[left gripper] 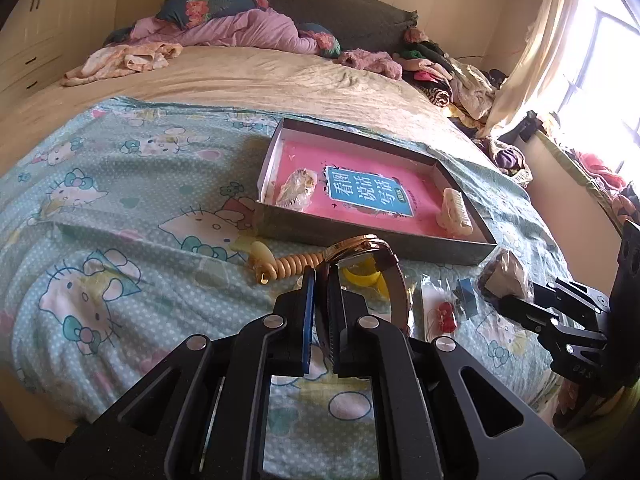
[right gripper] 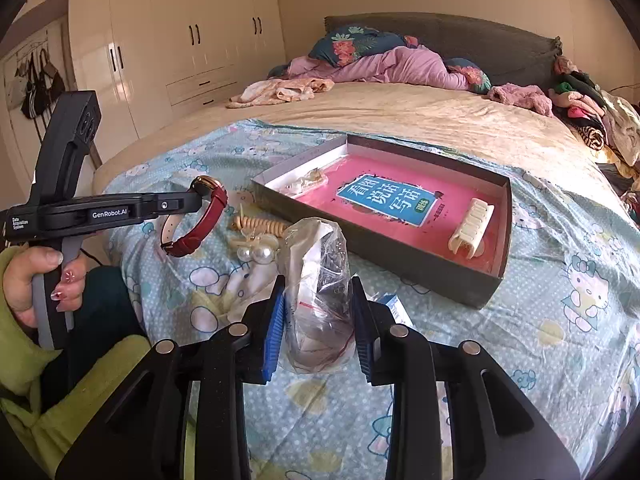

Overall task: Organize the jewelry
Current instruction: 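Carry the watch and bag into the pink-lined box and open both tools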

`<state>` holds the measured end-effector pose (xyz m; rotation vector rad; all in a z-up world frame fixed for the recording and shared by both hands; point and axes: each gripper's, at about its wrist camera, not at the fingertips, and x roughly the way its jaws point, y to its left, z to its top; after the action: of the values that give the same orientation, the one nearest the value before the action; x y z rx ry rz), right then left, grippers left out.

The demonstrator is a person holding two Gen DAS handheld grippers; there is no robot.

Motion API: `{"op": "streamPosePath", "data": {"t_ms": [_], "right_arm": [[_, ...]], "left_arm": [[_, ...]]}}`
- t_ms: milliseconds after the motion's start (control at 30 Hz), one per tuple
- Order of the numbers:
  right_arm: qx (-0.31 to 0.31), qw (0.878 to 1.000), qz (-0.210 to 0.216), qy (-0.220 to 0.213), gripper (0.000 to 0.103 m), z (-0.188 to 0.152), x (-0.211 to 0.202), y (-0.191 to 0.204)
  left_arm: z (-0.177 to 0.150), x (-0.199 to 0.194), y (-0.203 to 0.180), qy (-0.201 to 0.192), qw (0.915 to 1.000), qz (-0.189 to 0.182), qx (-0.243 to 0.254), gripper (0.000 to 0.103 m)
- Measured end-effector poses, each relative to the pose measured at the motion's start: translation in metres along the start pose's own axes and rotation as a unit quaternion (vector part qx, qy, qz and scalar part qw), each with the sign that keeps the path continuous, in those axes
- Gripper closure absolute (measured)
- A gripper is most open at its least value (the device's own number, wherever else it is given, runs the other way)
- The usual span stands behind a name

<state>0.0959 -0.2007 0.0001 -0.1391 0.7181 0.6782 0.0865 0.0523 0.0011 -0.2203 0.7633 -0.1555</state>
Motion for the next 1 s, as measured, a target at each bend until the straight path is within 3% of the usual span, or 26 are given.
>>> {"op": "streamPosePath", "data": {"t_ms": [700,1000], "right_arm": [[0.024,0.998,-0.025,-0.044,0.074,0.048,0.024,-0.042],[0.042,0.998,-0.041,-0.035,0.074,0.056,0.044,-0.061]], "left_arm": [[0.060,0.044,-0.017,-0.003,0.9998,-0.011,0.016,0.102],[0.079,0.073,-0.025,0.011,0.9996,-0.010,0.024,0.102]]}}
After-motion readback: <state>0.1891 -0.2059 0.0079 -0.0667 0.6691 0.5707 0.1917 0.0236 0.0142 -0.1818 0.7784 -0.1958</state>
